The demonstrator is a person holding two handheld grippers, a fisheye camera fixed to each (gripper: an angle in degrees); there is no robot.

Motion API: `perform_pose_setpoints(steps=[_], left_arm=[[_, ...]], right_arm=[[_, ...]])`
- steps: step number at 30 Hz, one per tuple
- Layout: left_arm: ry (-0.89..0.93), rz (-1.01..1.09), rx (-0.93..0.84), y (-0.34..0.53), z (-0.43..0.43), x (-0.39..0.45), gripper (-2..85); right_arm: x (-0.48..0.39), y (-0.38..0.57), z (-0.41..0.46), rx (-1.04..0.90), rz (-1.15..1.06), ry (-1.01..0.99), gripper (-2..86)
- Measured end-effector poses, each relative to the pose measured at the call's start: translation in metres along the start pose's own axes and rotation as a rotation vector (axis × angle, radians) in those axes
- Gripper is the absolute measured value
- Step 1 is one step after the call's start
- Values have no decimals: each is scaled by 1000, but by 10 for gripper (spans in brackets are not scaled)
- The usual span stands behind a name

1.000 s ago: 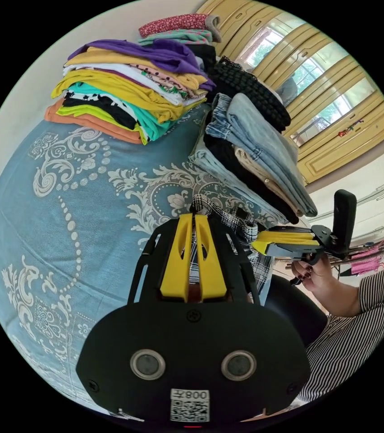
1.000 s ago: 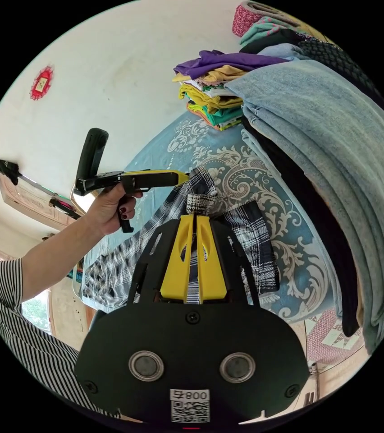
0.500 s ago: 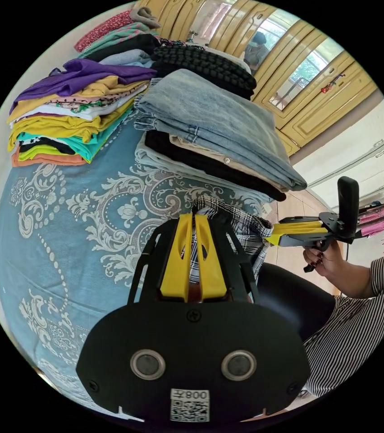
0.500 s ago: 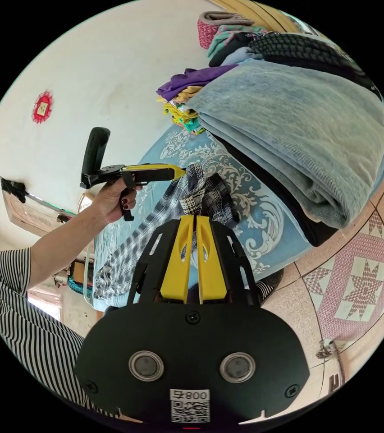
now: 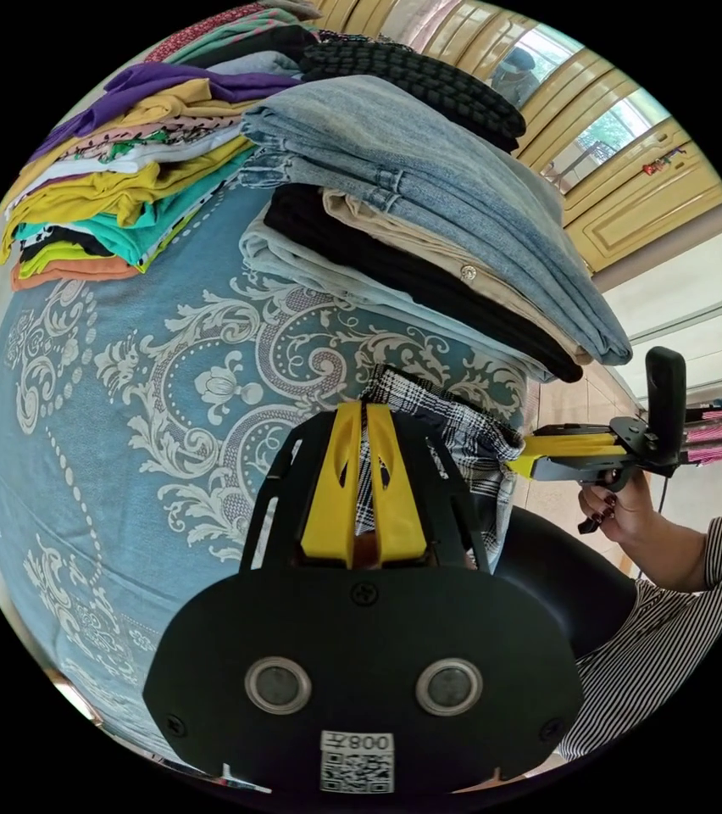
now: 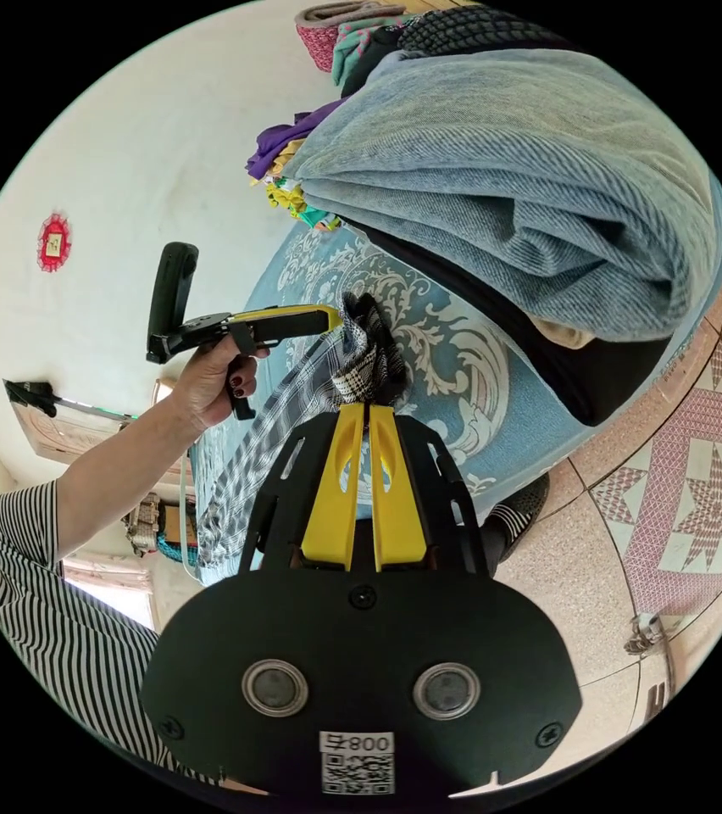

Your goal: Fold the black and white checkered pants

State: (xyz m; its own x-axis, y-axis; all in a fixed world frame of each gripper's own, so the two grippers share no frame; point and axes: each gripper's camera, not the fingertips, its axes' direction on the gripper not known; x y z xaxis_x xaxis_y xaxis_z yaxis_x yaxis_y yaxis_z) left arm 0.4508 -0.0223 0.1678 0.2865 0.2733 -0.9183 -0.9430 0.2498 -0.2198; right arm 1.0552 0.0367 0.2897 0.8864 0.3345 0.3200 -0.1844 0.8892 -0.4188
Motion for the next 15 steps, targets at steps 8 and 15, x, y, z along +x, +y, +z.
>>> perform_pose_setpoints(steps=[8,15], left_arm=[[-10,-19,36,37,-12,-3,11],[8,-45,29,83,-17,-12,16]], right_arm=[[-41,4,-24,54,-77,70,1],[-103,-18,11,-11,-244,210,0]])
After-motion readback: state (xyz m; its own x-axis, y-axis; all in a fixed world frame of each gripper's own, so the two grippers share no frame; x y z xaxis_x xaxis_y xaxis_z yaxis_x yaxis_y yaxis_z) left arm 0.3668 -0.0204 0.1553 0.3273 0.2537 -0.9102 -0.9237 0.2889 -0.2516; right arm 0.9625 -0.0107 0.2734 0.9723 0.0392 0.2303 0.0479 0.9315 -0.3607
